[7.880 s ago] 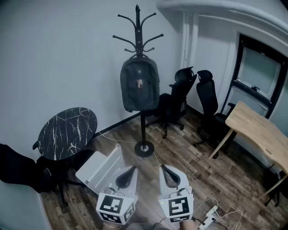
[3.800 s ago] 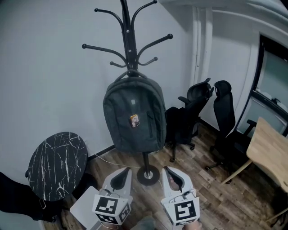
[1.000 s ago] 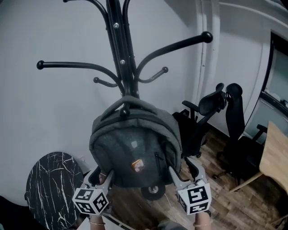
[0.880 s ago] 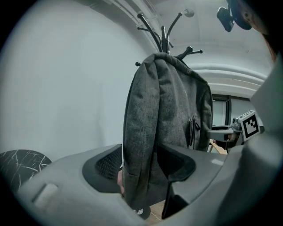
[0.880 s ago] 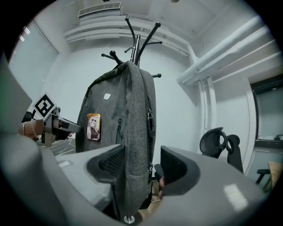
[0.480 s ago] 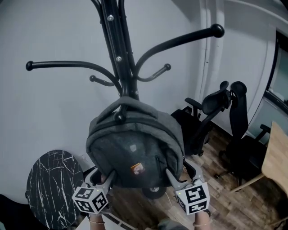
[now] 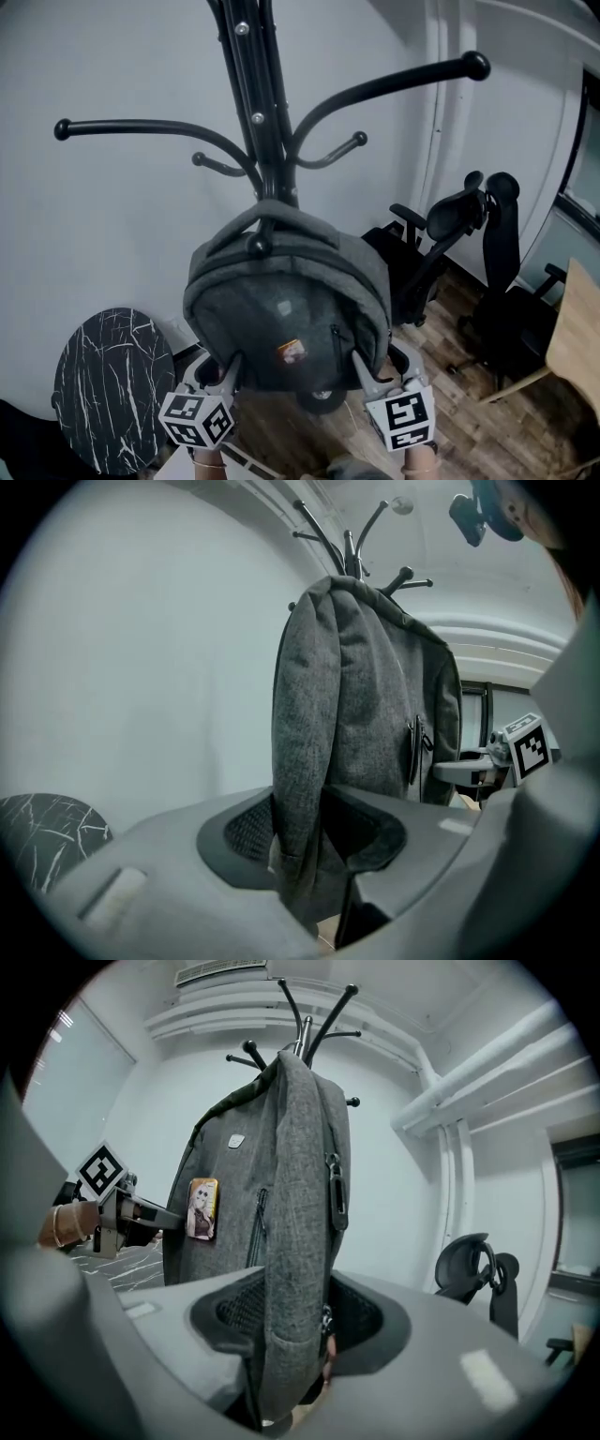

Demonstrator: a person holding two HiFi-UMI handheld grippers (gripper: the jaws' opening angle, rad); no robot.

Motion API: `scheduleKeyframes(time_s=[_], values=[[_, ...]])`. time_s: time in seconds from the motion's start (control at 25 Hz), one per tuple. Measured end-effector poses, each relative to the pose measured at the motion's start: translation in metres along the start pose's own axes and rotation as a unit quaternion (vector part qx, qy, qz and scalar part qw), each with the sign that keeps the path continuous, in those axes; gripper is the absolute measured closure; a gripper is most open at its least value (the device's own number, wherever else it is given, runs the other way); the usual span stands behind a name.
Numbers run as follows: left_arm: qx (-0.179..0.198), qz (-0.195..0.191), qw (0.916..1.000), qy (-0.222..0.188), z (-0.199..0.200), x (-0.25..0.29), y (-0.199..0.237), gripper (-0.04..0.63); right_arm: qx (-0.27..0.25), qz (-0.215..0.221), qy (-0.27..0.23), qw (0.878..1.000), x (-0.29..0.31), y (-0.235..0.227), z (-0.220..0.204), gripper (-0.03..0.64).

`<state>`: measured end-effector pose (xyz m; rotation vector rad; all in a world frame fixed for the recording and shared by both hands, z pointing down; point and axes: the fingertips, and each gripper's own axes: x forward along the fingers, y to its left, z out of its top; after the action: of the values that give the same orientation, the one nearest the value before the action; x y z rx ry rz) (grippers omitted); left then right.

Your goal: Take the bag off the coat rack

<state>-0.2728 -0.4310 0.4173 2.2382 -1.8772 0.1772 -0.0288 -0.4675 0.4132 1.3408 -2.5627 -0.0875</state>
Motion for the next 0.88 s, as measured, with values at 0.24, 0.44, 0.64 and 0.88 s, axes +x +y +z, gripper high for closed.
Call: scheduleKeyframes(time_s=[0.24, 0.44, 0.64, 0.88], values=[[0.004, 0.020, 0.9998, -0.009, 0.003, -0.007, -0.007, 0.488, -0.035, -0.018, -0.025, 0.999, -0.006, 0.008, 0.005, 0.479], [0.004, 0.029, 0.9994, -0.016, 0.005, -0.014, -0.011, 0.511, -0.042, -0.020, -0.034, 0.998, -0.011, 0.012, 0.009, 0.491], [0.005, 0.033, 0.9992, -0.022, 0.009, -0.020, -0.015, 0.520, -0.046, -0.022, -0.043, 0.998, -0.017, 0.014, 0.013, 0.494], [0.009, 0.034, 0.9988, -0.035, 0.019, -0.031, -0.020, 0.522, -0.048, -0.027, -0.059, 0.997, -0.028, 0.016, 0.023, 0.495]])
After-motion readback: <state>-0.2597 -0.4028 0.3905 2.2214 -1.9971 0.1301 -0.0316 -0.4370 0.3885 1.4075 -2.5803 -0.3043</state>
